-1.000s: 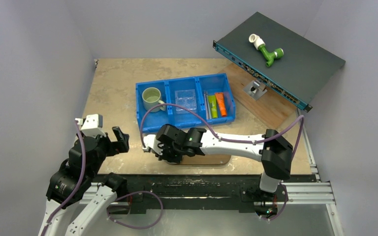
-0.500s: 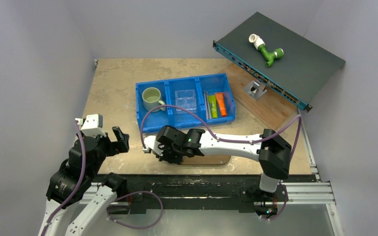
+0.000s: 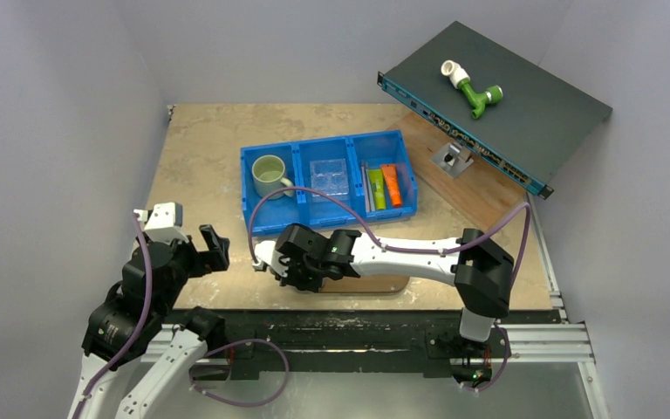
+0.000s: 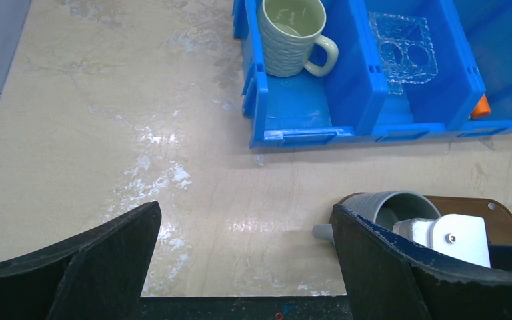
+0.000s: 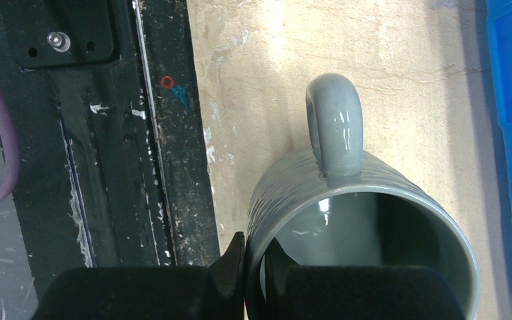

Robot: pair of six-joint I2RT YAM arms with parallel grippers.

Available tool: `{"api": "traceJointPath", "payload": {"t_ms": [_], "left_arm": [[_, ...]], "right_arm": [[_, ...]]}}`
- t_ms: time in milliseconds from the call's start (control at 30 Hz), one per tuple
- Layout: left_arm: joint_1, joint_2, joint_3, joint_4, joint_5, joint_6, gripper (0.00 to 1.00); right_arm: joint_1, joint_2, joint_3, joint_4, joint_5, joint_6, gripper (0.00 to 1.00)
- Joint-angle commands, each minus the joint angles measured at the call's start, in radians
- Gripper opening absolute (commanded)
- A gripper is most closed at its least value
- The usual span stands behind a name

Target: Prepare toiletry sets of a toothbrush and toothpaste on the tray

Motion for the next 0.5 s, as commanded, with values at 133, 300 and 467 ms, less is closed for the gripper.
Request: {"api": "traceJointPath", "payload": {"t_ms": [133, 300, 467], "left_arm": [[0.000, 0.010, 0.004, 0.031, 0.008, 0.001, 1.00], [0.000, 0.010, 0.004, 0.031, 0.008, 0.000, 1.00], [0.000, 0.011, 0.004, 0.029, 0.008, 0.001, 1.00]], "right_arm": [[-0.004, -0.037, -0.001, 0.074, 0.057, 0.012, 0.00], [-0.013, -0.049, -0.003, 0.074, 0.068, 0.013, 0.00], [-0.022, -0.051, -0.009, 0.077, 0.070, 0.019, 0.00]]}}
